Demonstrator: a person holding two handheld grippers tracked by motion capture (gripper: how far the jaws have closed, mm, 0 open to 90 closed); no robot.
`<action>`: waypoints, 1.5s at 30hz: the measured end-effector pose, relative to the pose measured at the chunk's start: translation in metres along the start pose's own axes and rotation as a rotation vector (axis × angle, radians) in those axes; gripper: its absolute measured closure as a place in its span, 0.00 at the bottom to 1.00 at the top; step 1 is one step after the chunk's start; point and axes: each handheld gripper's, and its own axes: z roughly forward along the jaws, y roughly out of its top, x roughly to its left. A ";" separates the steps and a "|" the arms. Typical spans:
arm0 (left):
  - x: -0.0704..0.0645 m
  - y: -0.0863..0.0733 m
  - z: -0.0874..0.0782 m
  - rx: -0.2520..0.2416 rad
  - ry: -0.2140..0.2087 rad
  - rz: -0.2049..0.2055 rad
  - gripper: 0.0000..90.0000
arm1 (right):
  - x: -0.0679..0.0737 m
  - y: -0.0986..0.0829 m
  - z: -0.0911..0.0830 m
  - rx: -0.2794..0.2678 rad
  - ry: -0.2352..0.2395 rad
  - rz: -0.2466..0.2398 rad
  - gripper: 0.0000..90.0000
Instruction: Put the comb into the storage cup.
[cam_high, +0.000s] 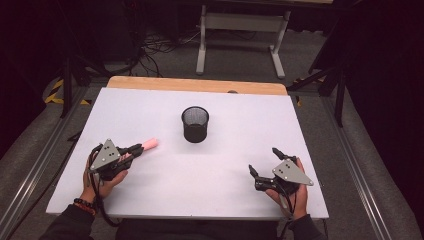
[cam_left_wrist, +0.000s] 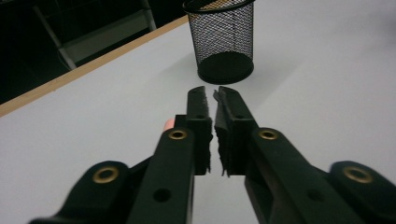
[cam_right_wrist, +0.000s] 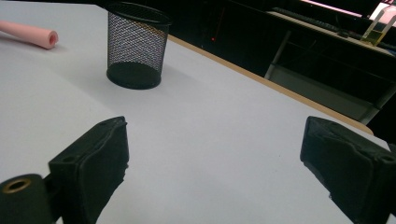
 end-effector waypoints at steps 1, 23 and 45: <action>0.000 0.001 0.002 0.011 0.005 0.001 0.99 | 0.000 0.000 0.000 0.005 0.002 -0.003 0.09; 0.020 0.025 0.059 0.173 0.088 -0.057 1.00 | 0.002 -0.004 0.006 0.033 0.020 -0.009 0.10; 0.019 0.024 0.096 0.441 0.212 -0.121 1.00 | 0.005 -0.004 0.007 0.051 0.041 -0.020 0.10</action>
